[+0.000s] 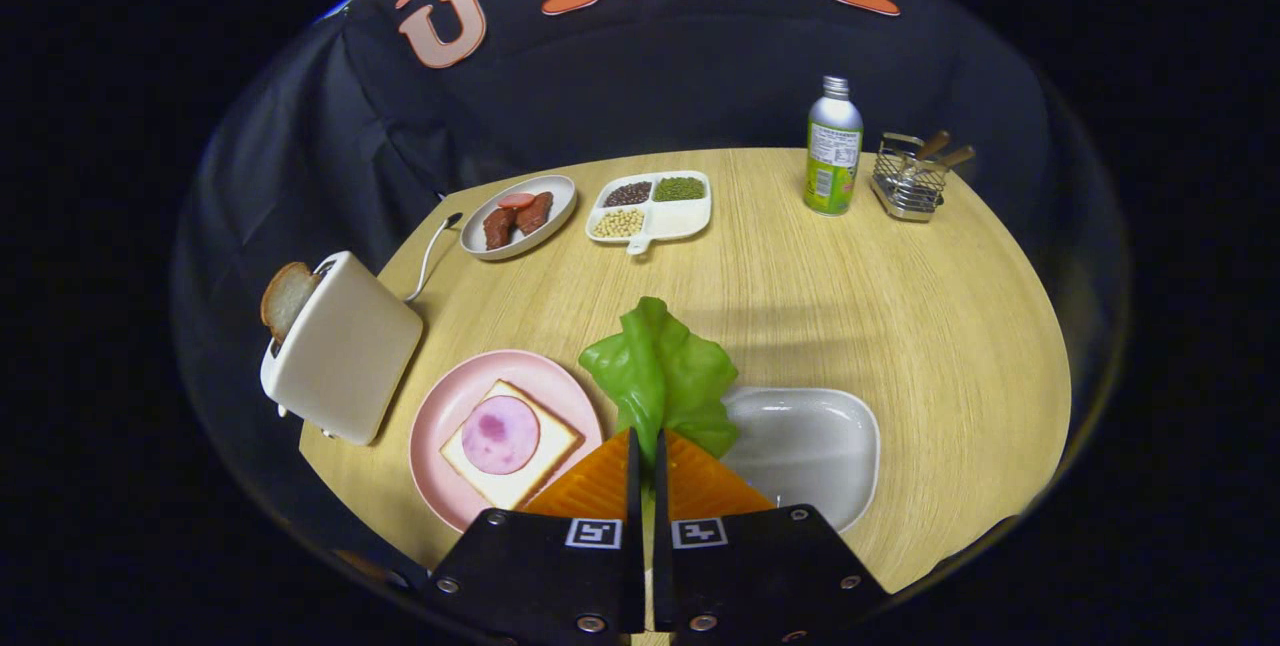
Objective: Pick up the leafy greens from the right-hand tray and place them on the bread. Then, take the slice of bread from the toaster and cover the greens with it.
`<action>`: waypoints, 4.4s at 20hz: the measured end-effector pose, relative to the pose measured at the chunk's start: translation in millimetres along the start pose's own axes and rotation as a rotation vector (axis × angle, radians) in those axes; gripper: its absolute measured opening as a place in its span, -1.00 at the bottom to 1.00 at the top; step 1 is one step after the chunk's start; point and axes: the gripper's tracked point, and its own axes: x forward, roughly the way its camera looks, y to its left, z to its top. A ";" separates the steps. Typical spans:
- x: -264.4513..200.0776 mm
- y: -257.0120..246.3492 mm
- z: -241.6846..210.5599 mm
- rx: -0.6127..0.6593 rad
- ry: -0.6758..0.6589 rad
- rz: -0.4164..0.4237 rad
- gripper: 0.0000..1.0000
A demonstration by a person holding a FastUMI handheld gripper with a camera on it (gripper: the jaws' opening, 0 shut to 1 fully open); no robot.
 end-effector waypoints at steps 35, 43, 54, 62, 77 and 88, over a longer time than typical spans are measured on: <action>66.7 113.1 -37.5 -0.148 0.206 0.149 -0.38; 48.3 143.3 -20.0 -0.173 0.163 0.213 -0.10; 6.8 208.8 51.6 -0.211 0.053 0.302 0.91; -18.9 286.4 98.7 -0.238 0.043 0.407 0.95; 16.6 373.2 89.8 -0.253 0.218 0.419 0.93; 55.6 375.0 93.2 -0.142 0.300 0.346 0.13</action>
